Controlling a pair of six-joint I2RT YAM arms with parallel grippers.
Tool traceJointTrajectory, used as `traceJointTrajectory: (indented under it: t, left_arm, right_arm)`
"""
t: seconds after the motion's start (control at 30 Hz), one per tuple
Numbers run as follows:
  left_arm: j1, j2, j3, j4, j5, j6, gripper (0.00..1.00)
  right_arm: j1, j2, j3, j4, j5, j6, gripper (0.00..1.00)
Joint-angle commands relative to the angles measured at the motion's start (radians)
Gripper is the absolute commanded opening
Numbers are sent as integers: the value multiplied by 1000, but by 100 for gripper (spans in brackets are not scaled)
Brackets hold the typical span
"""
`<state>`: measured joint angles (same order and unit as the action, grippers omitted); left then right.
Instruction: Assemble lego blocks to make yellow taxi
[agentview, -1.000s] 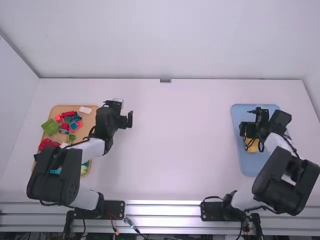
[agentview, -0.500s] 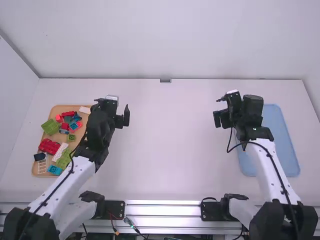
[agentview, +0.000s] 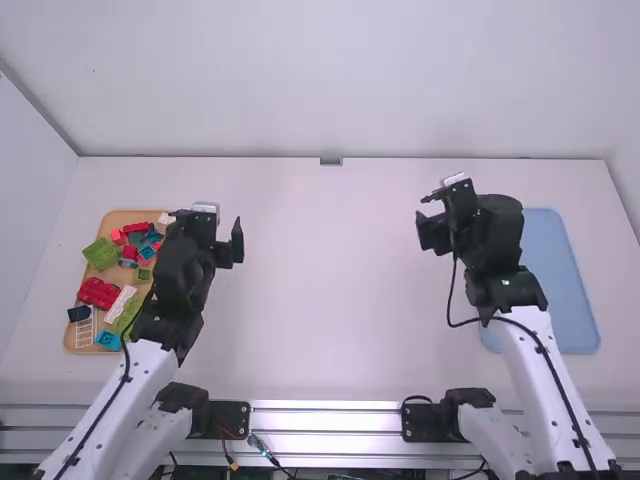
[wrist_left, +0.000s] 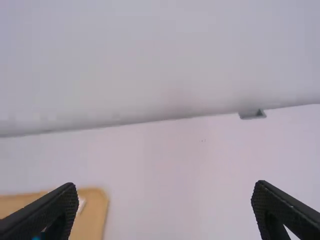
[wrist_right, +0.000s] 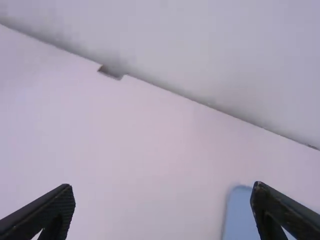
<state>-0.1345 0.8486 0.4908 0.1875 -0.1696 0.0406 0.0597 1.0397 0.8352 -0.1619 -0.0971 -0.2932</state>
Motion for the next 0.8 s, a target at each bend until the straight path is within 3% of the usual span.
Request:
traceJointTrajectory:
  t: [0.0, 0.27, 0.4, 0.77]
  left_arm:
    - [42, -46, -42, -24, 57, -41, 88]
    - [134, -206, -202, -184, 170, -41, 72]
    - [134, -298, -294, -187, 170, -41, 62]
    - [134, -548, -491, -187, 170, -41, 37]
  right_arm:
    - [-35, -46, -44, 22, 61, 61, 88]
    - [-60, -193, -191, 162, 97, 208, 73]
    - [-60, -280, -278, 162, 97, 293, 65]
    - [-60, -532, -531, 162, 97, 293, 39]
